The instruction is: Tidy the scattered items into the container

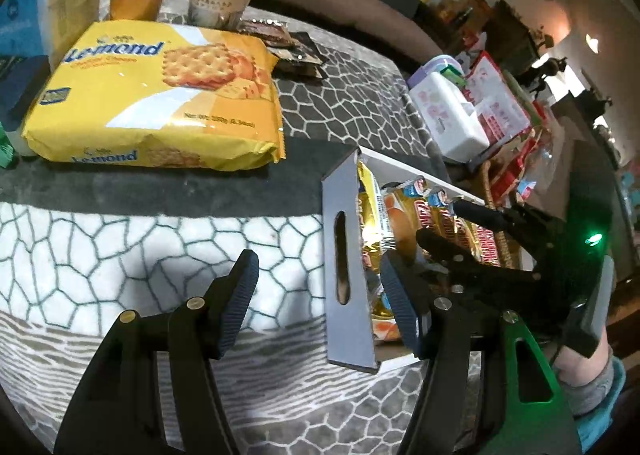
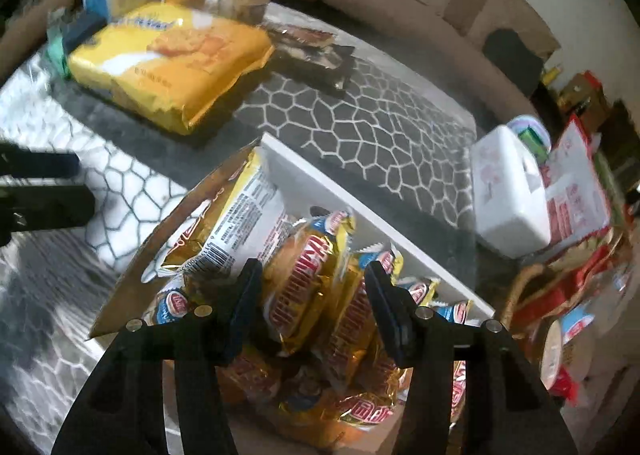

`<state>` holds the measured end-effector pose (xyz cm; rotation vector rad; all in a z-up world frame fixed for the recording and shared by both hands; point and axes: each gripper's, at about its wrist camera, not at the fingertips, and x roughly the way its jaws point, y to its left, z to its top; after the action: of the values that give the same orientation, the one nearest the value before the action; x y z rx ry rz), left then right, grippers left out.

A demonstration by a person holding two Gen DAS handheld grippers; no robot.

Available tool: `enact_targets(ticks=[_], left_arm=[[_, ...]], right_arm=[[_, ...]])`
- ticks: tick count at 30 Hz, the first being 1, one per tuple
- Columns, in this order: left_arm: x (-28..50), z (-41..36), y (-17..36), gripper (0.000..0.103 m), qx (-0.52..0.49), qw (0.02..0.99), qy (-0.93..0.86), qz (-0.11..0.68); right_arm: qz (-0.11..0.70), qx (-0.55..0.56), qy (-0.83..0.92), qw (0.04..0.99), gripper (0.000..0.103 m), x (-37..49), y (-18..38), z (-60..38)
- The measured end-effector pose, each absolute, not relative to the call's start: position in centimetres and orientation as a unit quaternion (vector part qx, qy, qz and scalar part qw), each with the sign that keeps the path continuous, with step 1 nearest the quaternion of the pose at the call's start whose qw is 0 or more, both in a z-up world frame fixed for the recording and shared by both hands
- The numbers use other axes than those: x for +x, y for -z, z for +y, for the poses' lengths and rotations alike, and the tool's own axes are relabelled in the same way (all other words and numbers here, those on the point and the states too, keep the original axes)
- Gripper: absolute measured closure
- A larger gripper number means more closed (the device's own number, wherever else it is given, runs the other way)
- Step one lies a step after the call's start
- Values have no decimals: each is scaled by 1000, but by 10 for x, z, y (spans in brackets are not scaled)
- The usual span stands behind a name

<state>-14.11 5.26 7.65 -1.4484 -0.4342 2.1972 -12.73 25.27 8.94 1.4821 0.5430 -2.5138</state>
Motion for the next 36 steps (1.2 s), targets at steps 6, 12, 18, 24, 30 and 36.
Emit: enact_targets(ticks=[6, 12, 18, 24, 30, 36], left_arm=[[-136, 64, -79, 31, -525, 244, -801, -153], [-114, 78, -75, 16, -522, 240, -812, -107], [-112, 81, -69, 16, -535, 238, -801, -125], [-115, 98, -65, 16, -539, 239, -799, -115], [-116, 108, -62, 16, -543, 240, -798, -102], [-122, 107, -55, 16, -548, 239, -795, -101]], right_arm=[[-27, 462, 876, 138, 41, -115, -124, 305], [-104, 438, 885, 119, 22, -79, -132, 354], [-181, 438, 876, 93, 22, -53, -127, 419], [-185, 425, 881, 96, 30, -70, -123, 431], [-149, 480, 863, 51, 55, -99, -75, 420], [-179, 477, 860, 44, 56, -101, -59, 418]])
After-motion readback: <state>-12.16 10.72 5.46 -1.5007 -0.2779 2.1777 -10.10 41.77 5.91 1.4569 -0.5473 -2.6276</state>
